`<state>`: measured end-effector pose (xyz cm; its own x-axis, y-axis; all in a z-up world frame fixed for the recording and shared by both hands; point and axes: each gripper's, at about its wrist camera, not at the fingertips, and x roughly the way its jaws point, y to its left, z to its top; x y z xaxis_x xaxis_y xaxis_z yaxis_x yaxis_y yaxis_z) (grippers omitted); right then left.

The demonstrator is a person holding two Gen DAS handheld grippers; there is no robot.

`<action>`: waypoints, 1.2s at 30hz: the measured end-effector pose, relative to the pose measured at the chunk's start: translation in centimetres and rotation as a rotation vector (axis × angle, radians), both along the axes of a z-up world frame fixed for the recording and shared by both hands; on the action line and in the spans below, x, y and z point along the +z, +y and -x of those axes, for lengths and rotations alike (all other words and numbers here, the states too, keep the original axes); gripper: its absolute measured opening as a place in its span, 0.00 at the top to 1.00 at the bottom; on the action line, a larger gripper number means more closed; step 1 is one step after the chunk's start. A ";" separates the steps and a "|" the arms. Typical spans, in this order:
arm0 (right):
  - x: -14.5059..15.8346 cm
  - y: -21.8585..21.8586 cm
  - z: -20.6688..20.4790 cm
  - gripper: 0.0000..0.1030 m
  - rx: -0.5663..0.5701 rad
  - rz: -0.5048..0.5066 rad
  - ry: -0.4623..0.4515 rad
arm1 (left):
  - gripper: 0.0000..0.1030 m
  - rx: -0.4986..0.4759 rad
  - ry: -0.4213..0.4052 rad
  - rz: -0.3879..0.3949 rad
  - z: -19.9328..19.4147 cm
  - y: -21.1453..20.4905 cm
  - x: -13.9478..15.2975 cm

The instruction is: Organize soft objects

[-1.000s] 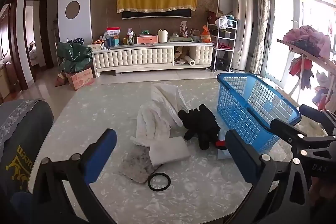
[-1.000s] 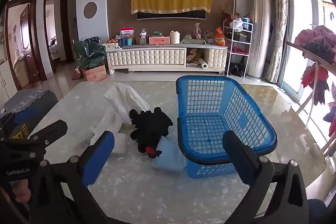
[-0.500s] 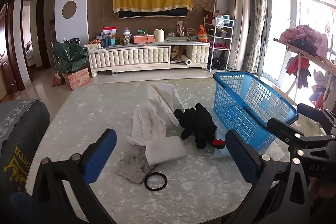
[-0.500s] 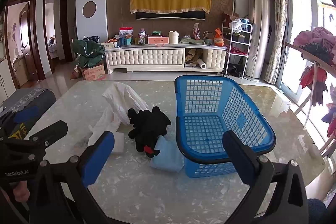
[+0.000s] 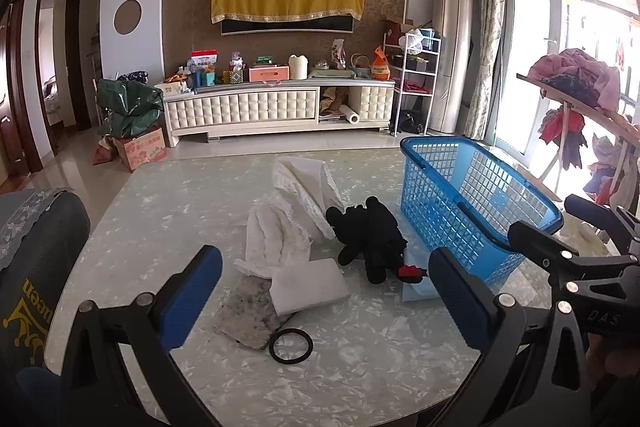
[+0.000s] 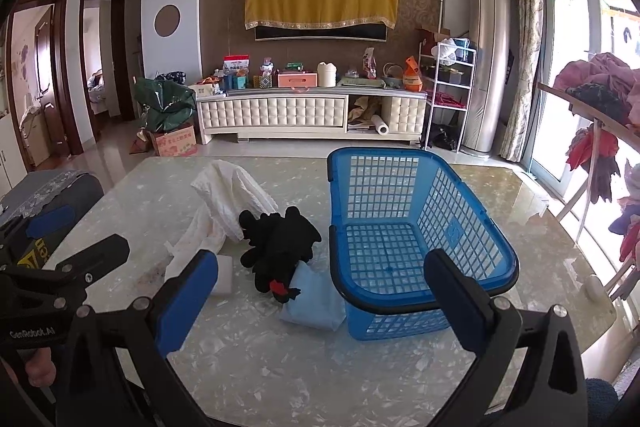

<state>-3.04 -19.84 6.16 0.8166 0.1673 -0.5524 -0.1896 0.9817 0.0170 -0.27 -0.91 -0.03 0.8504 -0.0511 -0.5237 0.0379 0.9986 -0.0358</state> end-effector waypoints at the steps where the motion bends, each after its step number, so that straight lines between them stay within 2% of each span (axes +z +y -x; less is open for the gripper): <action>1: 0.0 0.0 -0.1 0.00 0.001 0.000 0.001 | 0.00 -0.001 0.000 0.000 0.0 0.0 0.0; 36: -0.4 -0.3 -0.1 0.00 -0.001 -0.006 0.012 | 0.00 -0.012 0.009 -0.007 -0.3 0.1 -0.1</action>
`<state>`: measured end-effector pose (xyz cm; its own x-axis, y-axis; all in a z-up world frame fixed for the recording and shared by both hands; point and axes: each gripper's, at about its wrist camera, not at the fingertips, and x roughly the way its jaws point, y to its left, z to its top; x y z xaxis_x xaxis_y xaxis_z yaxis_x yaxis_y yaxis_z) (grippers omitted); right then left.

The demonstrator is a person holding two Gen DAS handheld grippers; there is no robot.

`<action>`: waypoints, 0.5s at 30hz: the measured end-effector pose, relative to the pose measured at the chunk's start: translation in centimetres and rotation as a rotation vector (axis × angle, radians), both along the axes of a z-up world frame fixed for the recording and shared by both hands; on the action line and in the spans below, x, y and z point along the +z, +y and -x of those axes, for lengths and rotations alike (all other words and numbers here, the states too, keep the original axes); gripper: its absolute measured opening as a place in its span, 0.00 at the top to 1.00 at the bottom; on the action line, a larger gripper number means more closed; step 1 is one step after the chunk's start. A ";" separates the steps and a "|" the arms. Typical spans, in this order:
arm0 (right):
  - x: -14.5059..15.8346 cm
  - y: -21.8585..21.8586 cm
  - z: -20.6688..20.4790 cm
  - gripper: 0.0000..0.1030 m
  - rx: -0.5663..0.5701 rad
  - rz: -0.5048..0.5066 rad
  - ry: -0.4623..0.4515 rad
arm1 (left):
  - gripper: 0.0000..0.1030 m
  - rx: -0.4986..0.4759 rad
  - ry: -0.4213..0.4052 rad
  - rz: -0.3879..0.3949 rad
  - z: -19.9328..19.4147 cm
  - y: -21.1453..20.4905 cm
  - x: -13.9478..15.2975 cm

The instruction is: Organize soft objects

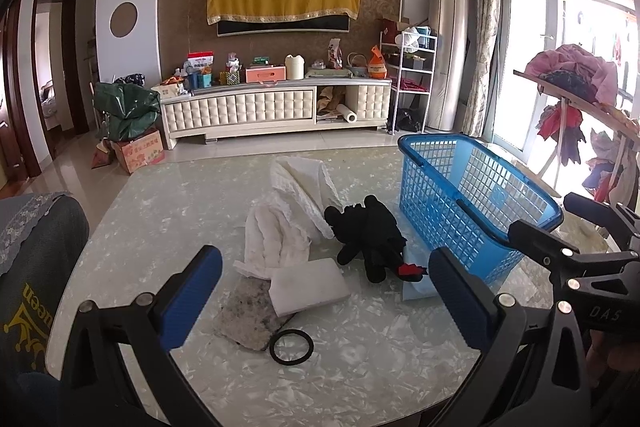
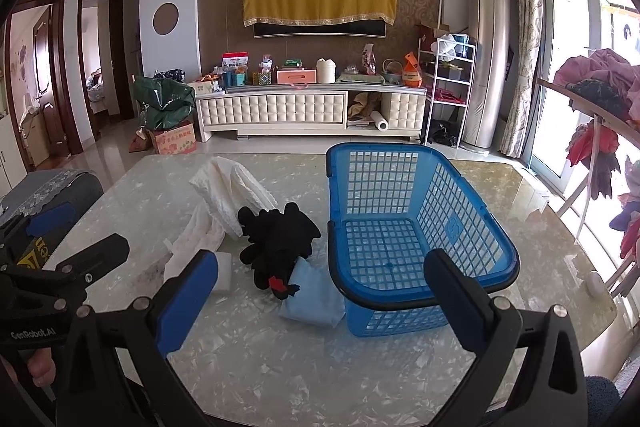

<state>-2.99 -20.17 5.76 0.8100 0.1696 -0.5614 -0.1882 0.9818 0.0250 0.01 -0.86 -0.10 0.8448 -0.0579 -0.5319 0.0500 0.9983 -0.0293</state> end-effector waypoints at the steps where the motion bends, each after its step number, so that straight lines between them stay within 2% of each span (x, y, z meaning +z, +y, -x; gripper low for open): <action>1: 0.0 0.0 0.0 0.00 0.001 -0.002 0.001 | 0.00 0.001 0.007 0.002 -0.1 0.0 0.0; 7: 1.1 -0.2 -0.3 0.00 0.011 -0.010 0.020 | 0.00 -0.020 0.031 0.025 -0.8 0.0 1.3; 12: 2.4 -0.2 -1.0 0.00 0.031 0.029 0.021 | 0.00 -0.039 0.015 -0.018 -1.0 0.1 3.0; 15: 2.9 0.0 -2.0 0.00 0.059 0.048 0.037 | 0.00 -0.065 0.013 -0.079 -1.4 0.3 4.2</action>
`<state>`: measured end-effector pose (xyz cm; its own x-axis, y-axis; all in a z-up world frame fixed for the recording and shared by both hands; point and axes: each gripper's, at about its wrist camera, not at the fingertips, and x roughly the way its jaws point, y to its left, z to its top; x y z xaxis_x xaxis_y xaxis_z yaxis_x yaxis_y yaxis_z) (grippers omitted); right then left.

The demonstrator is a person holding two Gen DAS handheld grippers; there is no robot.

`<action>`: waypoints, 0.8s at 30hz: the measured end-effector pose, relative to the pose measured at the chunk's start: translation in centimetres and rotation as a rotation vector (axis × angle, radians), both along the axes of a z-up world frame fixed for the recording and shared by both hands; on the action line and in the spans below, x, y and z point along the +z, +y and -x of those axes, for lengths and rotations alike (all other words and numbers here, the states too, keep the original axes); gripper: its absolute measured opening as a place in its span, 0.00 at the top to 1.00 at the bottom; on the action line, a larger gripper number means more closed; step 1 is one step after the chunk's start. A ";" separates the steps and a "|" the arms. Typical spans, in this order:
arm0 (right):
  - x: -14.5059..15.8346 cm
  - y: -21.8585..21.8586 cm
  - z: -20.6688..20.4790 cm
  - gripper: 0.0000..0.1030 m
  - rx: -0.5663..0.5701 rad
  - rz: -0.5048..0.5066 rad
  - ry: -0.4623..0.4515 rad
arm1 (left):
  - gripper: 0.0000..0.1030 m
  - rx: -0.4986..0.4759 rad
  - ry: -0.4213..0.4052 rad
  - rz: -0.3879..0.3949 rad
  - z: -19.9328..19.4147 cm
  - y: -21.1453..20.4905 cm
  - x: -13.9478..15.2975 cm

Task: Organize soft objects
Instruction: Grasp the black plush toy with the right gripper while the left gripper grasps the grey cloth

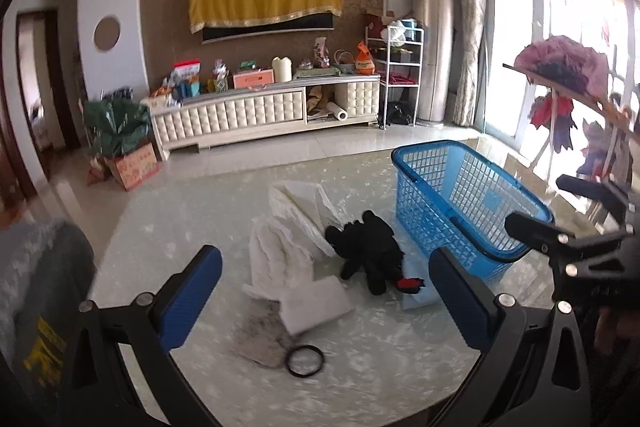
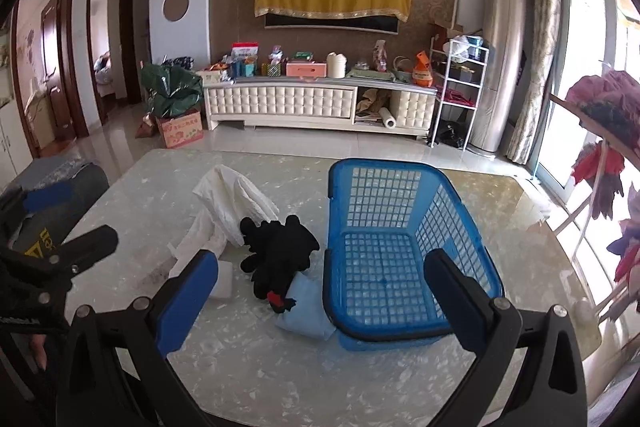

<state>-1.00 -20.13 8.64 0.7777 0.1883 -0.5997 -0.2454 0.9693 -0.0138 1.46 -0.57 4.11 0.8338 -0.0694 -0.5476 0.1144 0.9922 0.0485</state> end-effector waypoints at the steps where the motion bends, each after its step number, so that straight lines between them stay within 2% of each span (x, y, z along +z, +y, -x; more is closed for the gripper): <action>1: 0.2 0.2 -0.4 0.00 0.011 0.009 0.005 | 0.00 -0.006 0.006 -0.017 -0.4 0.3 0.4; 6: 0.5 1.3 -2.3 0.00 0.056 0.038 0.021 | 0.00 -0.042 0.070 -0.037 -2.6 2.5 1.3; 11: -0.2 2.6 -4.4 0.00 0.107 0.044 0.073 | 0.00 -0.068 0.132 -0.034 -4.4 4.7 0.9; 16: -1.9 4.5 -6.0 0.00 0.172 0.045 0.153 | 0.00 -0.073 0.201 -0.084 -5.9 6.5 -1.3; 20: -3.7 6.5 -7.1 0.00 0.208 0.059 0.218 | 0.00 -0.095 0.281 -0.047 -7.2 8.1 -3.7; 24: -5.7 8.5 -8.8 0.00 0.247 0.081 0.309 | 0.00 -0.100 0.342 -0.062 -8.1 9.2 -6.4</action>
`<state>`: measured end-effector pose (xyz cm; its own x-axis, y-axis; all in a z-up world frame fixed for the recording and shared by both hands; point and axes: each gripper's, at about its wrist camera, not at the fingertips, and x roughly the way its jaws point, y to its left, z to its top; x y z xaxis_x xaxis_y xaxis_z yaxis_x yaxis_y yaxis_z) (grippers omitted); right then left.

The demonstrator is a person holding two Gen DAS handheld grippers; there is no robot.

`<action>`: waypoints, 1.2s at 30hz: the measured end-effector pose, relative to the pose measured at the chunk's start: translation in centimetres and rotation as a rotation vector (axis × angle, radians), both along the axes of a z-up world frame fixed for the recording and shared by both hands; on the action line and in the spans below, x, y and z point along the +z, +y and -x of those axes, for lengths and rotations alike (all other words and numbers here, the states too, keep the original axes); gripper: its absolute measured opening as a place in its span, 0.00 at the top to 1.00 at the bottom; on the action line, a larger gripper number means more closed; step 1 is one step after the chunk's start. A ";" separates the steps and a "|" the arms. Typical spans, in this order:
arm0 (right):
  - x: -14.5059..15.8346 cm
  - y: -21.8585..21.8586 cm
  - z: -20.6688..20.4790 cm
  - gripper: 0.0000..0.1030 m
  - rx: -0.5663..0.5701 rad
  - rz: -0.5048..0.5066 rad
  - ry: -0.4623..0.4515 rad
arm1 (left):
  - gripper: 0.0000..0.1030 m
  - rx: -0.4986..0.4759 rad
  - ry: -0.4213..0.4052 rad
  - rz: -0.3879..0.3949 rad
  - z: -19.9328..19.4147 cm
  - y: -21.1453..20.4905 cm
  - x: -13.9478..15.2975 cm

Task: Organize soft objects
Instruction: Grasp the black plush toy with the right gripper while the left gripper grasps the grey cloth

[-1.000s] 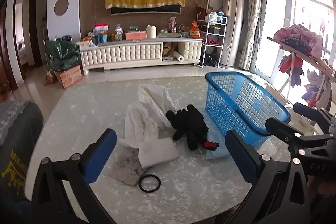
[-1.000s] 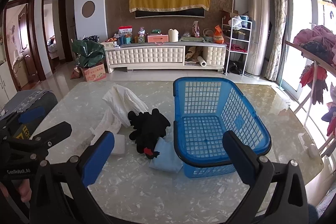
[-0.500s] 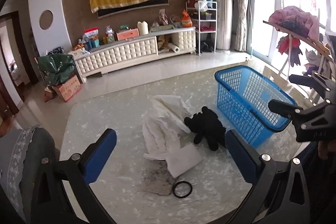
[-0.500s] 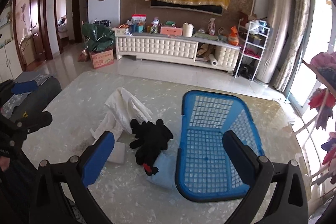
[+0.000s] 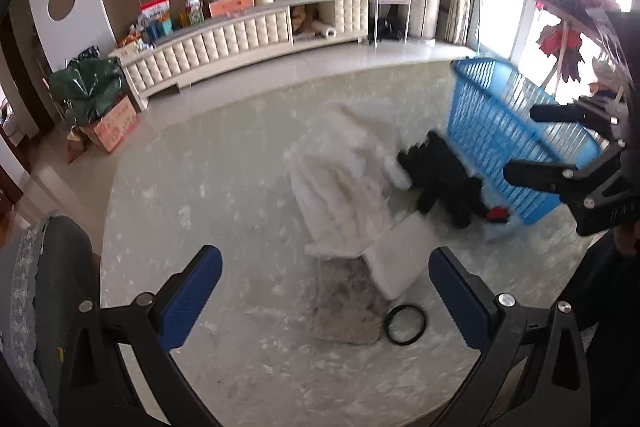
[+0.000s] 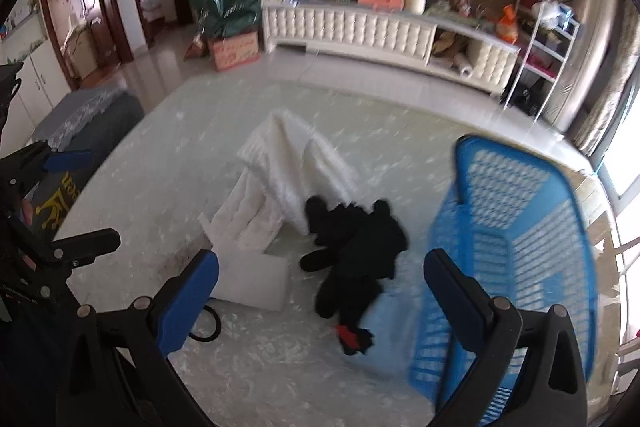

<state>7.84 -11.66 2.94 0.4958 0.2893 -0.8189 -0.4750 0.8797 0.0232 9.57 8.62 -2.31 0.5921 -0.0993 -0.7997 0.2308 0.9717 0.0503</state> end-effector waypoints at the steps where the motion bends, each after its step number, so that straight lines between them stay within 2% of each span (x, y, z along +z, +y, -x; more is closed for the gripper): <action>1: -0.5 0.4 -0.3 0.01 0.009 0.011 0.014 | 0.00 -0.006 0.013 0.001 0.0 0.2 -0.6; 5: -2.2 1.6 -1.5 0.08 0.038 0.040 0.080 | 0.00 -0.029 0.079 0.010 -0.6 1.1 -2.8; 9: -4.1 2.4 -3.0 0.08 0.020 0.096 0.125 | 0.00 -0.062 0.115 -0.013 -1.3 1.3 -4.9; 11: -4.8 2.5 -3.6 0.08 0.013 0.124 0.144 | 0.00 -0.087 0.143 0.003 -1.6 1.3 -5.9; 16: -5.4 2.2 -4.3 0.08 -0.027 0.184 0.131 | 0.00 -0.126 0.179 -0.016 -2.2 0.6 -7.6; 22: -6.3 1.5 -5.2 0.08 -0.068 0.231 0.170 | 0.00 -0.128 0.252 -0.035 -3.2 0.2 -10.2; 27: -6.2 0.5 -6.4 0.11 -0.106 0.227 0.180 | 0.01 -0.150 0.267 -0.069 -3.2 -0.3 -11.0; 31: -7.0 0.6 -7.0 0.12 -0.115 0.233 0.202 | 0.09 -0.147 0.295 -0.058 -3.8 -0.4 -11.6; 34: -7.0 0.4 -7.2 0.15 -0.127 0.239 0.205 | 0.13 -0.130 0.331 -0.007 -4.3 0.1 -11.9; 36: -7.0 0.2 -7.3 0.16 -0.132 0.217 0.222 | 0.15 -0.127 0.335 -0.008 -4.7 0.1 -11.7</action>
